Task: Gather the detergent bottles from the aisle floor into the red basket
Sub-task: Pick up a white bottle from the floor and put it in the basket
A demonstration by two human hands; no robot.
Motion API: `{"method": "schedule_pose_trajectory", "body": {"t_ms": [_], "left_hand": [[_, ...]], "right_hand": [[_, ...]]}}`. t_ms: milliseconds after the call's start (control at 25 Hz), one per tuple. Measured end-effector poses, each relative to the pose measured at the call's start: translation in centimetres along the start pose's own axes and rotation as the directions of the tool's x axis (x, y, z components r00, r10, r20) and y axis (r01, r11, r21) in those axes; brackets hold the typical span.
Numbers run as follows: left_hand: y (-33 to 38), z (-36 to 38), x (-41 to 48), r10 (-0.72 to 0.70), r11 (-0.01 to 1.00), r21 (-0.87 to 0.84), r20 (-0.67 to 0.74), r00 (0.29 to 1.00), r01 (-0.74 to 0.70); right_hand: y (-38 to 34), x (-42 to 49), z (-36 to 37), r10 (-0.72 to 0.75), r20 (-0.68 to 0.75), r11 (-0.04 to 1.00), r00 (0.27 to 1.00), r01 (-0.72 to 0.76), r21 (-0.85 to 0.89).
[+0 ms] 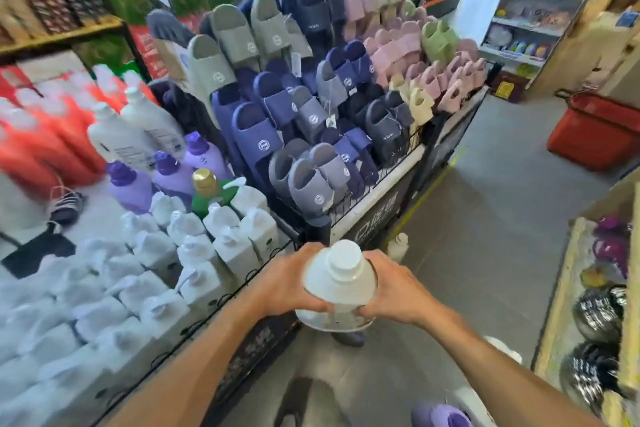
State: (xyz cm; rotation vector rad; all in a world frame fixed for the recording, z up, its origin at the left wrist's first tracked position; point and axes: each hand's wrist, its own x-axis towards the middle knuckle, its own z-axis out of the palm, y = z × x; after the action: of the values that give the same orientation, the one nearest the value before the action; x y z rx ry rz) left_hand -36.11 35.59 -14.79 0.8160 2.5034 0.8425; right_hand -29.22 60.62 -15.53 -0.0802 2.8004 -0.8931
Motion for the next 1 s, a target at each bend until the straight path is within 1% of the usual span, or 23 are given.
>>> {"method": "schedule_pose_trajectory", "body": {"t_ms": [80, 160, 280, 320, 400, 440, 560, 640, 800, 840, 920, 1000], "left_hand": [[-0.4, -0.9, -3.8, -0.123, 0.992, 0.026, -0.063, 0.990, 0.125], [-1.4, -1.1, -8.9, -0.241, 0.970, -0.006, -0.155, 0.958, 0.243], [-2.6, -1.0, -17.0, -0.408, 0.911, -0.054, -0.238, 0.881, 0.408], [-2.8, -1.0, -20.7, -0.477, 0.876, -0.078, -0.281, 0.833, 0.476], [-3.5, -0.6, -28.3, -0.604, 0.791, -0.144, -0.339, 0.721, 0.595], [-3.8, -0.2, -32.3, -0.660, 0.742, -0.180, -0.366, 0.656, 0.646], [-3.8, 2.1, -44.7, -0.800, 0.577, -0.346, -0.425, 0.424, 0.740], [-3.0, 4.2, -51.6, -0.842, 0.501, -0.431, -0.446, 0.305, 0.751], [-1.3, 10.3, -66.2, -0.889, 0.303, -0.587, -0.458, 0.001, 0.750], [-0.7, 11.9, -69.4, -0.892, 0.260, -0.622, -0.448, -0.064, 0.739], [0.7, 14.4, -75.1, -0.888, 0.187, -0.674, -0.427, -0.170, 0.715], [2.2, 16.2, -80.0, -0.878, 0.123, -0.728, -0.397, -0.268, 0.675]], "right_hand": [[-2.5, 1.0, 0.8, -0.101, 0.099, 0.994, 0.990, 0.104, -0.030], [-5.6, 2.3, 2.3, -0.212, 0.225, 0.971, 0.951, 0.231, -0.061], [-11.6, 3.5, 6.1, -0.360, 0.365, 0.907, 0.858, 0.414, -0.077], [-14.5, 3.4, 8.0, -0.420, 0.417, 0.871, 0.806, 0.487, -0.064], [-20.7, 2.3, 12.0, -0.520, 0.513, 0.785, 0.683, 0.619, -0.028], [-23.9, 1.3, 14.1, -0.565, 0.556, 0.733, 0.610, 0.680, -0.002], [-33.1, -3.5, 21.0, -0.657, 0.656, 0.558, 0.372, 0.824, 0.092], [-37.8, -6.9, 25.2, -0.684, 0.686, 0.456, 0.249, 0.879, 0.136], [-47.4, -17.3, 34.9, -0.650, 0.760, 0.277, -0.004, 0.930, 0.242], [-49.3, -20.1, 37.2, -0.641, 0.765, 0.233, -0.062, 0.934, 0.271], [-52.5, -25.2, 41.2, -0.614, 0.774, 0.161, -0.153, 0.936, 0.313], [-55.5, -29.8, 44.6, -0.579, 0.783, 0.126, -0.225, 0.925, 0.359]]}}
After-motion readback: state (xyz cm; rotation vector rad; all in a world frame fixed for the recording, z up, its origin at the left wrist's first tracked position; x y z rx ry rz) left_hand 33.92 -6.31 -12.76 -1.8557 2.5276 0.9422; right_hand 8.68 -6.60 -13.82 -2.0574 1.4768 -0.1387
